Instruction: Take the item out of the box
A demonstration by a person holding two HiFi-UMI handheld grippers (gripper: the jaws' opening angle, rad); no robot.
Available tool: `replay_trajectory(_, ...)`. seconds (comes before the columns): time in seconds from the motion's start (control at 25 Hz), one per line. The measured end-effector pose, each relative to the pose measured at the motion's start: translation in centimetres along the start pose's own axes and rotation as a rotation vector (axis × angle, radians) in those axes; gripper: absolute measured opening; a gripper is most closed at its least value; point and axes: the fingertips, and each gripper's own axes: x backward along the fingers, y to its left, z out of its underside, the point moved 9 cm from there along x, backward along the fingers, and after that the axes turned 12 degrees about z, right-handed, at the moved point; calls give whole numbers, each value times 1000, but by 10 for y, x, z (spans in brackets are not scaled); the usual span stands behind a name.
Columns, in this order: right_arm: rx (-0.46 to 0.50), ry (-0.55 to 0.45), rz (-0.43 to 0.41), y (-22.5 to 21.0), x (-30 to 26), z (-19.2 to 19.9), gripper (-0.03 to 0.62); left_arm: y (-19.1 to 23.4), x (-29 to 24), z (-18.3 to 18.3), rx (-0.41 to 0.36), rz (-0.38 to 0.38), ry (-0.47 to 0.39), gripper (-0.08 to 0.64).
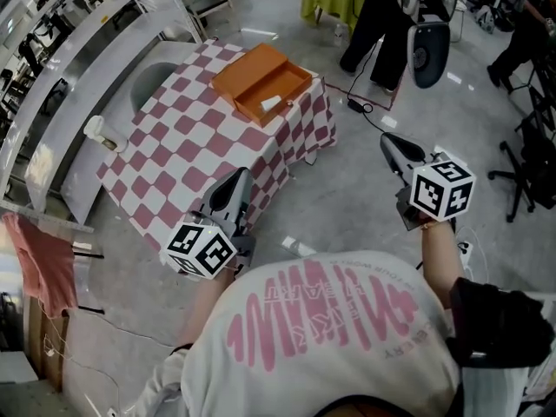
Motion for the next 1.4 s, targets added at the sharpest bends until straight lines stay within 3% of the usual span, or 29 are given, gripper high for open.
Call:
replay_trajectory(0.48,-67,70,9,-29,-15,26,5,11,-24,15,32,-14,55,6)
replay_trajectory(0.96,-65,129,36,-35,-42,28,5,48,-68,24,95,42,77,7)
replay_trajectory(1.2,-21,175,-20,-24,-90,20,5,74,-96,23,123,57,65,7)
replay_trajectory(1.4,-15,202,-81,-15,-141,19,5,105,-106,30,149,23,77,6)
